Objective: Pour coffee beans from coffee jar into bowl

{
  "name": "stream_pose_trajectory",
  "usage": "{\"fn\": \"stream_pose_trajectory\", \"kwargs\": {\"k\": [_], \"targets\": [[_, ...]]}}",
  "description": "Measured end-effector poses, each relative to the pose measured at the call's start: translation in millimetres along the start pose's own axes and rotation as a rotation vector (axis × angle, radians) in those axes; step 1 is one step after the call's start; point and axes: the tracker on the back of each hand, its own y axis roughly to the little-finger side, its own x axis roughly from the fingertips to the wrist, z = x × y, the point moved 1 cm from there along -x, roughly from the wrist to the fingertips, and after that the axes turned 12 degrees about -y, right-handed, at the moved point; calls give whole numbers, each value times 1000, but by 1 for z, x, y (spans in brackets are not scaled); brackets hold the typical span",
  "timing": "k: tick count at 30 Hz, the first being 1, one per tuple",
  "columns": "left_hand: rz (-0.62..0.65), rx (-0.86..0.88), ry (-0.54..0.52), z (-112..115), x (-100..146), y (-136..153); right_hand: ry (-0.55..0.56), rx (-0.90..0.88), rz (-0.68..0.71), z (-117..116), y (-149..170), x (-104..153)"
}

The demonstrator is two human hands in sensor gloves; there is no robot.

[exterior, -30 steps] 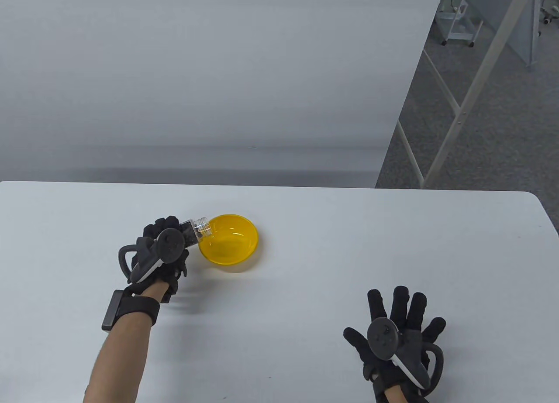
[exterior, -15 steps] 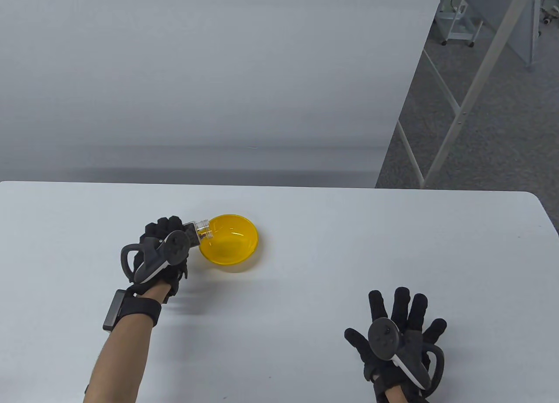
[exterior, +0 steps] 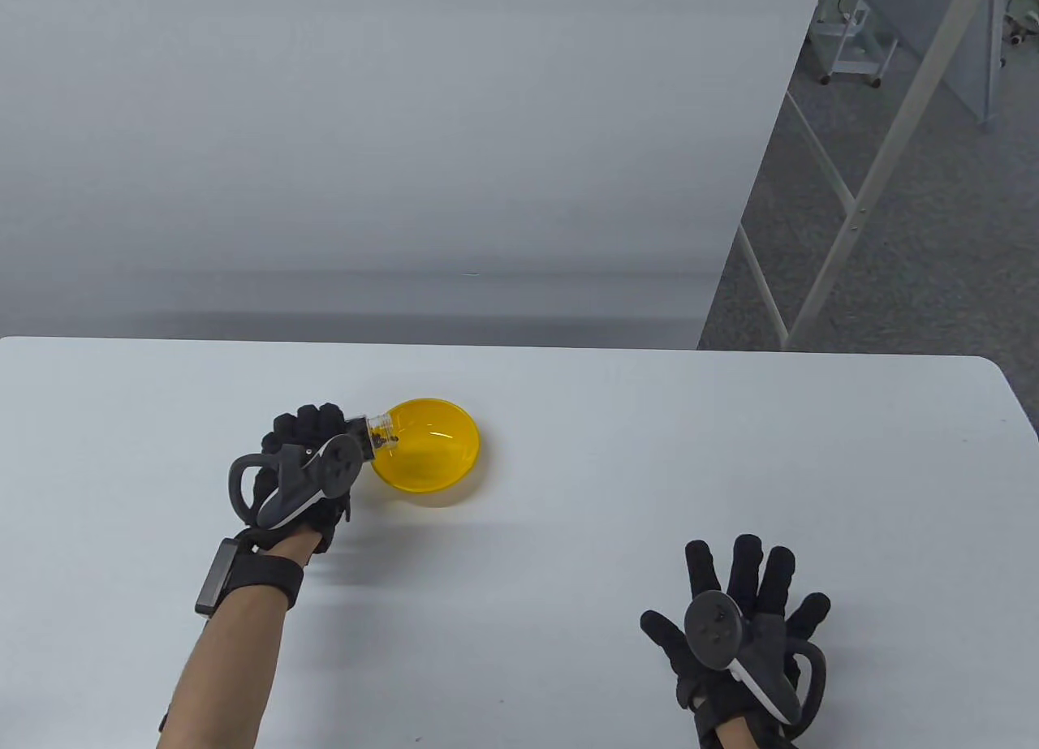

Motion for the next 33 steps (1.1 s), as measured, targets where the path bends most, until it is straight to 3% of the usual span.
{"fn": "stream_pose_trajectory", "kwargs": {"k": [15, 33], "targets": [[-39, 45, -11, -2, 0, 1, -1, -7, 1, 0, 1, 0], [-245, 374, -30, 1, 3, 9, -1, -15, -1, 0, 3, 1]]}}
